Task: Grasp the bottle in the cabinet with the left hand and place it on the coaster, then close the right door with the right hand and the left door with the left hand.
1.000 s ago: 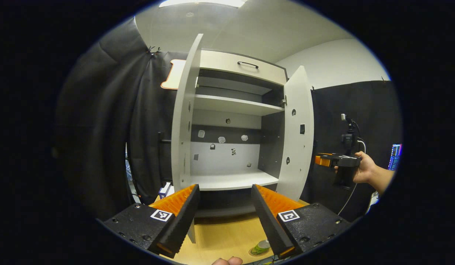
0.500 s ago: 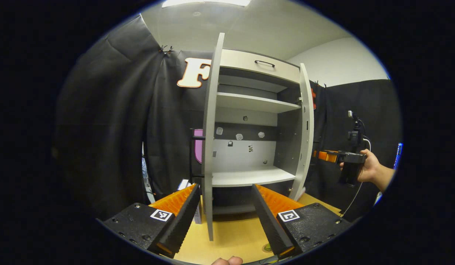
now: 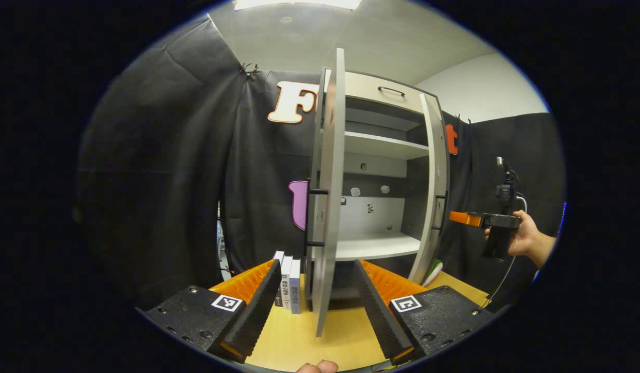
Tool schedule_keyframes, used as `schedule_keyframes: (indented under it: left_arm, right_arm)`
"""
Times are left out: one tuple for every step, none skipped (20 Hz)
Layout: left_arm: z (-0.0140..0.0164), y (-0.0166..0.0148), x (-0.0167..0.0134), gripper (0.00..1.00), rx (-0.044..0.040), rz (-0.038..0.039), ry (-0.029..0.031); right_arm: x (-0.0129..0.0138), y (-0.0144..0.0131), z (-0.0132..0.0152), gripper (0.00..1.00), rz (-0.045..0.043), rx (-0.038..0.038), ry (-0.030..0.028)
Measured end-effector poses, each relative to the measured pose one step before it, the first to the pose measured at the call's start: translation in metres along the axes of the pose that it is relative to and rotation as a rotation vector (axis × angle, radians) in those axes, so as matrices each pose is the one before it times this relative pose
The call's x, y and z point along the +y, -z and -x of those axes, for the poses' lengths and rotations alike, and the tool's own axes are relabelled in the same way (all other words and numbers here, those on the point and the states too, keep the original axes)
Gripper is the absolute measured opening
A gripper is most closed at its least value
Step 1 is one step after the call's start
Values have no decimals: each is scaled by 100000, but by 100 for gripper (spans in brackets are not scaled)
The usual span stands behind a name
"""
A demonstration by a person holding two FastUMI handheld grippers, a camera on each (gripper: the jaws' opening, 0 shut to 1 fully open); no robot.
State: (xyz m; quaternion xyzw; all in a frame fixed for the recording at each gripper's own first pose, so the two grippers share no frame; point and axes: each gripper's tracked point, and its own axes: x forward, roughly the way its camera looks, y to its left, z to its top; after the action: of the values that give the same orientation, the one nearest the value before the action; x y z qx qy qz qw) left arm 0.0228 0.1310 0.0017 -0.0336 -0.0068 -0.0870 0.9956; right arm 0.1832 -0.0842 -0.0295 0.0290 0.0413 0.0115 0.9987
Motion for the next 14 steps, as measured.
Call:
schedule_keyframes:
  left_arm:
    - [-347,163,557,89,677,64,-867]
    - [-308,263,552,89,796,143,-799]
    - [-300,520,180,89,976,-23,-970]
    - [-429,191,693,89,266,-202,-1063]
    - [-496,227,705,89,807,-320,-1086]
    - [-490,63,674,85,454,-561,-884]
    - [-296,-45,636,90,-78,-98,-1290]
    - [-533,-142,583,87,-239,27,-713]
    - [-515,-158,729,90,145,218,-1004]
    - [-717,-340,807,90,-217,205,-1375]
    - [-661,-196,754,87,-433,502,-1310]
    - [-745,-436,463,91,-801,991,-395]
    - [-751,-495,-98,89,-782,1328,1483]
    - [-672,-410,-202,89,-760,1347,1426]
  right_arm:
    - [182,127,216,94,-88,346,-311]
    - [165,249,325,94,-433,239,-454]
    - [122,-61,226,94,-88,20,-461]
    - [136,-5,269,94,247,-106,-694]
    - [98,-71,285,94,147,-266,-496]
    - [66,-90,360,94,107,-328,-266]
    - [68,-177,200,94,-155,-472,-210]
    - [141,-53,164,94,-350,-541,-348]
    - [143,-137,103,96,-533,-486,-435]
    - [8,-57,154,96,-524,-310,-517]
    - [110,-19,156,96,-474,29,-652]
    - [275,131,86,96,-261,226,-478]
    - [149,-4,-11,96,-328,-18,-942]
    - [108,63,101,94,-386,-445,-531]
